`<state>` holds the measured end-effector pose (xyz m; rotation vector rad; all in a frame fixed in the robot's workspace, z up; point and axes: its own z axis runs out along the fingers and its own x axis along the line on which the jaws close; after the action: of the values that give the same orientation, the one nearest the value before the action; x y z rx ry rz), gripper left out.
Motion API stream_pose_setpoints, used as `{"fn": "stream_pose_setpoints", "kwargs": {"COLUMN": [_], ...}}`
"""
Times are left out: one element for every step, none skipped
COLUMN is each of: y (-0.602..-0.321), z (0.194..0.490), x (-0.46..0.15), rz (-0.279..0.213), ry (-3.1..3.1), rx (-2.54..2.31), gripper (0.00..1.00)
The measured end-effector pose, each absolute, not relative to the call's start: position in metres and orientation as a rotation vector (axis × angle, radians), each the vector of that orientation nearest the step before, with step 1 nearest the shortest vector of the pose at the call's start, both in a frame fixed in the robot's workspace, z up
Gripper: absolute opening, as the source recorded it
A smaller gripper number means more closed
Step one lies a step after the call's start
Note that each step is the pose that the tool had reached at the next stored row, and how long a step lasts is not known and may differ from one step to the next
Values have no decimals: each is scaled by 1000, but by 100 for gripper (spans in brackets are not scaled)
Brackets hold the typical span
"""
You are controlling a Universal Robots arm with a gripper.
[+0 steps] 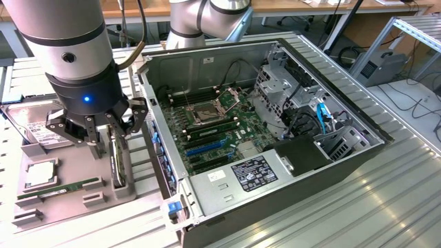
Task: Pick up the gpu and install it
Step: 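Pick up the gpu and move the gpu toward the slot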
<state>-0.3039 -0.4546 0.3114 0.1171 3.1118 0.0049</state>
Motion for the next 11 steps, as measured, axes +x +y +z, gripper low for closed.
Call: {"fn": "stream_pose_setpoints", "kwargs": {"y": [-455,-455,-455,-455,-455,-455,-455,-455,-455,-455,-455], "z": [311,311,311,310,310,310,309,309,309,309,308], "x": [-304,-304,-304,-304,-304,-304,-304,-304,-304,-304,-304], "rz": [5,5,5,5,5,5,5,5,5,5,5], "ry": [3112,3112,3112,3112,3112,3112,3112,3112,3112,3112,3112], "rx": [117,117,117,117,117,117,117,117,117,117,117], "gripper": [42,42,42,42,42,42,42,42,42,42,42]}}
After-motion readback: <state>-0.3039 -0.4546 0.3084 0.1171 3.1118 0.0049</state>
